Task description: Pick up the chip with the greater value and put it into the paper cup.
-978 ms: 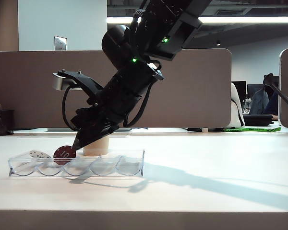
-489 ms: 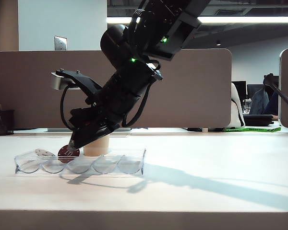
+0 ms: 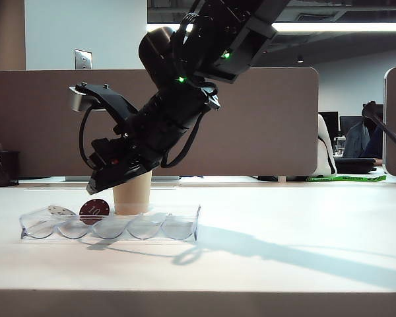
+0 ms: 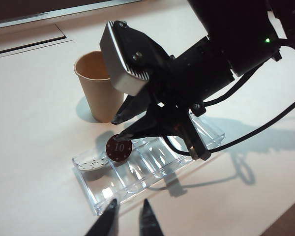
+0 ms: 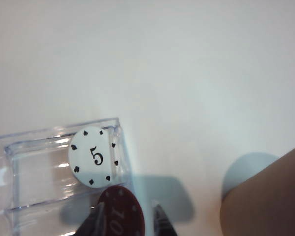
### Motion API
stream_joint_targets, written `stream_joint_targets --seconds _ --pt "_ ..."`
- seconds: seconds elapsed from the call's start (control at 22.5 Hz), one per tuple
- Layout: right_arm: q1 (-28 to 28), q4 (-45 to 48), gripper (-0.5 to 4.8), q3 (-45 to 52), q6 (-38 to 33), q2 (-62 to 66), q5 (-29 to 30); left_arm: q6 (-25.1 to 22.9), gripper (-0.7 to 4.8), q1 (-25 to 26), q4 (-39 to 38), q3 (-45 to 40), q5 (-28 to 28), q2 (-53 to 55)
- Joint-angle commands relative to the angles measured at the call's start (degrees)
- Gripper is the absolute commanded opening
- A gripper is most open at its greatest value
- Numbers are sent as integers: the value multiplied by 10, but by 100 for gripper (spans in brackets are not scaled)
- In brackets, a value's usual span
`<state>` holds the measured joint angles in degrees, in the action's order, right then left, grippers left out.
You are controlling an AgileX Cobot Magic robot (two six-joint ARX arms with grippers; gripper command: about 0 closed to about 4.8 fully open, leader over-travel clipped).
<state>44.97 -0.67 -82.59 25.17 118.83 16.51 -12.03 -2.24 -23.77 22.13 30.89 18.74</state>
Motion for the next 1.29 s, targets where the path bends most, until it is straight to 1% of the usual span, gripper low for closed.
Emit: stream_joint_targets --seconds 0.04,0.49,0.67,0.76,0.89,1.02,1.07,1.29 --pt "0 11 132 -1 0 2 2 -2 60 0 7 2 4 1" --pt "0 14 131 -1 0 17 1 -2 60 0 7 2 4 1" --pt "0 14 114 -1 0 17 1 -2 60 0 7 2 4 1" --pt "0 14 92 -1 0 17 1 -2 60 0 7 2 4 1" --pt "0 14 38 -1 0 17 1 -2 60 0 7 2 4 1" --pt "0 14 20 -1 -1 17 0 -2 60 0 7 2 4 1" --pt "0 14 -1 -1 -1 17 1 -2 60 0 7 2 4 1" --pt "1 14 -1 -1 -1 17 1 -2 60 0 7 2 4 1"
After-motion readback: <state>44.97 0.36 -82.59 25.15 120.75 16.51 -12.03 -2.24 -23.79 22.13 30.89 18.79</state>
